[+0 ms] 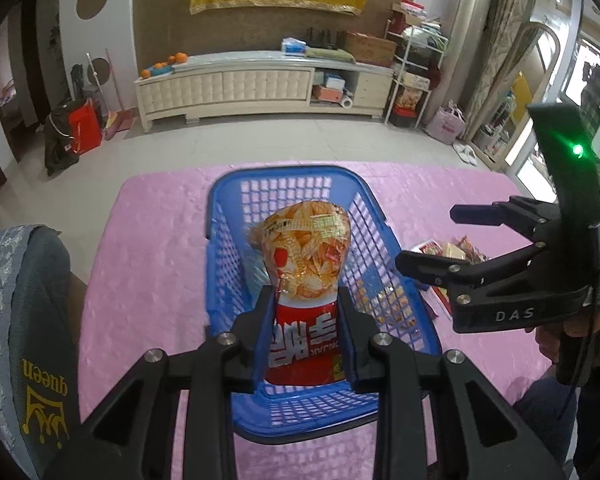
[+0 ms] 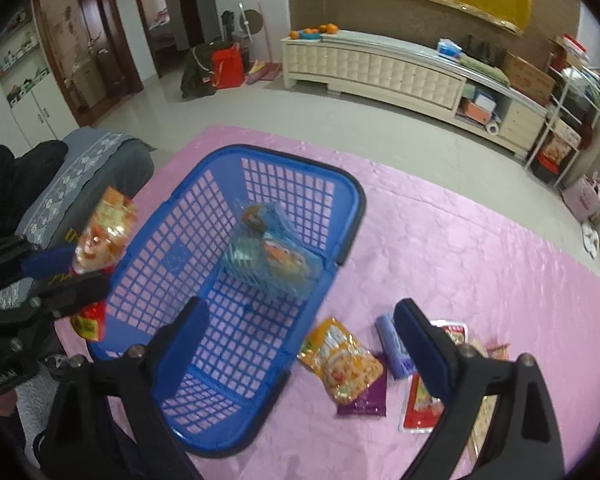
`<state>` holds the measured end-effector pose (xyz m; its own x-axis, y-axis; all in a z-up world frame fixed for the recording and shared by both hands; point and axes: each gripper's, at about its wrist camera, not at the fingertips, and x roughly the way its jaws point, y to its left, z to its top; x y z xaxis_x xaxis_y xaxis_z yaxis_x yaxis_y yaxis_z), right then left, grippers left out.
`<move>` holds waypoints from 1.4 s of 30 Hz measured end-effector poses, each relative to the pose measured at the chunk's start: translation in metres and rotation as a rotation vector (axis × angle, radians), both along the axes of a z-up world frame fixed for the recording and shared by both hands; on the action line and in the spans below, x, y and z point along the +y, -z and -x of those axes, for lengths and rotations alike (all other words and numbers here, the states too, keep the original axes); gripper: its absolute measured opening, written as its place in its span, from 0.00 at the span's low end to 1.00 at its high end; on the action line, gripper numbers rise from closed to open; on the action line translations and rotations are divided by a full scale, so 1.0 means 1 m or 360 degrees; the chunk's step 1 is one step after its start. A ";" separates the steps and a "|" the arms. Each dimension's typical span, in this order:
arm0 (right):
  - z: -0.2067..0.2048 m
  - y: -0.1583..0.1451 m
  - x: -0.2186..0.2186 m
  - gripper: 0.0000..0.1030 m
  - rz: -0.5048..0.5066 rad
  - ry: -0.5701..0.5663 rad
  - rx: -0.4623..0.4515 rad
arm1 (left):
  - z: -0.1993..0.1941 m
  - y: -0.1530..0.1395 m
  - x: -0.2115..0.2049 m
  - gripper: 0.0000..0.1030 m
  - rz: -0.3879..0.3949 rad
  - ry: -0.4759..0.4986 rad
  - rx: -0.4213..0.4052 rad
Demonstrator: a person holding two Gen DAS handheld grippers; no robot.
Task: Organize snacks
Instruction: 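Lower the red noodle pouch into the basket and open the left tool, then reach the right tool to the yellow snack bag and grasp it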
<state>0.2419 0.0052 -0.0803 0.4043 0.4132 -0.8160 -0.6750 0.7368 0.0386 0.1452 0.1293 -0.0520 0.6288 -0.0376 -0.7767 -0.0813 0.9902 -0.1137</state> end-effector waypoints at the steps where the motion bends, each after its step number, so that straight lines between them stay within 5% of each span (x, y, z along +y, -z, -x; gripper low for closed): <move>1: 0.000 0.002 -0.003 0.93 0.0002 0.0015 0.0000 | -0.001 0.002 -0.002 0.26 -0.0002 0.0008 0.0006; 12: -0.015 0.028 -0.017 0.93 -0.0038 0.0087 0.0086 | -0.020 0.030 0.002 0.28 -0.0021 -0.0013 0.0062; 15: -0.018 0.030 -0.019 0.93 -0.0052 0.0096 0.0081 | -0.024 0.031 -0.001 0.40 -0.0040 0.0007 0.0060; 18: -0.020 0.030 -0.021 0.93 -0.0076 0.0102 0.0082 | -0.025 0.034 -0.003 0.64 -0.0110 0.0016 0.0055; 42: 0.011 -0.003 -0.065 0.93 -0.0079 0.0088 0.0009 | 0.000 0.002 -0.038 0.74 -0.0118 0.0019 0.0018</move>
<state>0.2309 -0.0600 -0.0777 0.4230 0.4301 -0.7976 -0.6328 0.7702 0.0797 0.1455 0.0912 -0.0541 0.6196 0.0131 -0.7848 -0.0706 0.9967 -0.0391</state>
